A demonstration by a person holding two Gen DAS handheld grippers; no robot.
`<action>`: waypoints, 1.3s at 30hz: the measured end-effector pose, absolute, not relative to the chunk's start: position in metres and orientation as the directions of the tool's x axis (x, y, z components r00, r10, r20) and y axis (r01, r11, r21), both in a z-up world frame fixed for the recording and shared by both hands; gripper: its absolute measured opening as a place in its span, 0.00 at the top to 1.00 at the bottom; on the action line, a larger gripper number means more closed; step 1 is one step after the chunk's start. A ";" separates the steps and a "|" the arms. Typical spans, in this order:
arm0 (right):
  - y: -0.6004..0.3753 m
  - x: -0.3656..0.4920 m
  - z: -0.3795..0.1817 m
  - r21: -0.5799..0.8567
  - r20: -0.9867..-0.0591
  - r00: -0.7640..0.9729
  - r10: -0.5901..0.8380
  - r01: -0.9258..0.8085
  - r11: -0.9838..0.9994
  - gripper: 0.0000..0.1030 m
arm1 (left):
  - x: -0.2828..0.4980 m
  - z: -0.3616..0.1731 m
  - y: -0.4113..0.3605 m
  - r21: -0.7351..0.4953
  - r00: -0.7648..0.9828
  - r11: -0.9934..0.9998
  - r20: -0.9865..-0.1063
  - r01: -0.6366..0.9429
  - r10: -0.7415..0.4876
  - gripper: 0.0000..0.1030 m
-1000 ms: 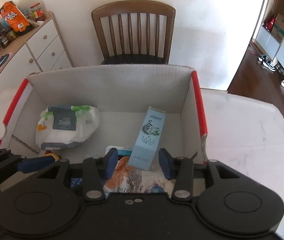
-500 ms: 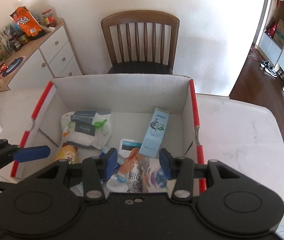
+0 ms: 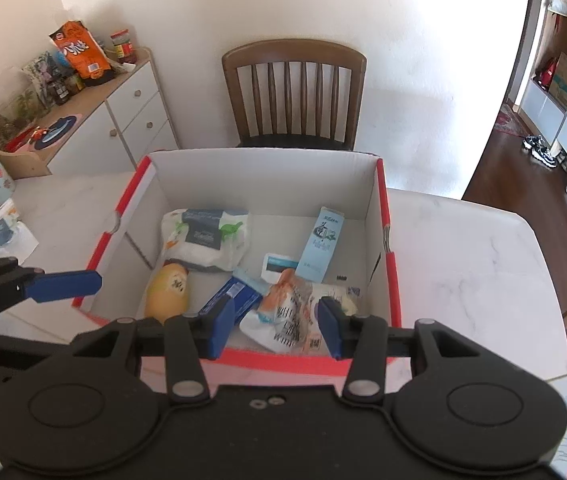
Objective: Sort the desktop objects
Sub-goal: 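Withdraw both tools from the red box back to the item pile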
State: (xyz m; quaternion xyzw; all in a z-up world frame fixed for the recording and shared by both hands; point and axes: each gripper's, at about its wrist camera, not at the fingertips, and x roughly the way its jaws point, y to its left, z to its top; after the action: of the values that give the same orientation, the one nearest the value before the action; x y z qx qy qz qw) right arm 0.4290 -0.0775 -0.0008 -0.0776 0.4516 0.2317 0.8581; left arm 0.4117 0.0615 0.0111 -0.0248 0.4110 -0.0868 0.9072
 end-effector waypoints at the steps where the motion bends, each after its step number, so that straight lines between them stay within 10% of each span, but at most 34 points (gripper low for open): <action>1: -0.079 0.425 0.001 0.077 -0.809 0.486 0.331 -0.470 0.879 0.56 | 0.408 0.012 0.061 -0.115 0.651 0.984 -0.738 0.139 -0.178 0.39; 25: -0.130 0.321 -0.005 0.094 -0.767 0.498 0.405 -0.537 0.838 0.47 | 0.315 0.007 0.058 -0.130 0.700 0.972 -0.676 0.195 -0.231 0.39; 39: -0.157 0.275 -0.041 0.083 -0.785 0.483 0.389 -0.539 0.838 0.39 | 0.260 -0.023 0.049 -0.149 0.690 0.962 -0.672 0.229 -0.268 0.22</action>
State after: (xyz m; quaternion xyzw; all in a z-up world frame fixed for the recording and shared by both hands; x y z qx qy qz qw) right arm 0.2752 -0.1569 -0.0410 -0.0876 0.4302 0.2708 0.8567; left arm 0.2604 0.0486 -0.0234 -0.0266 0.3696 -0.1352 0.9189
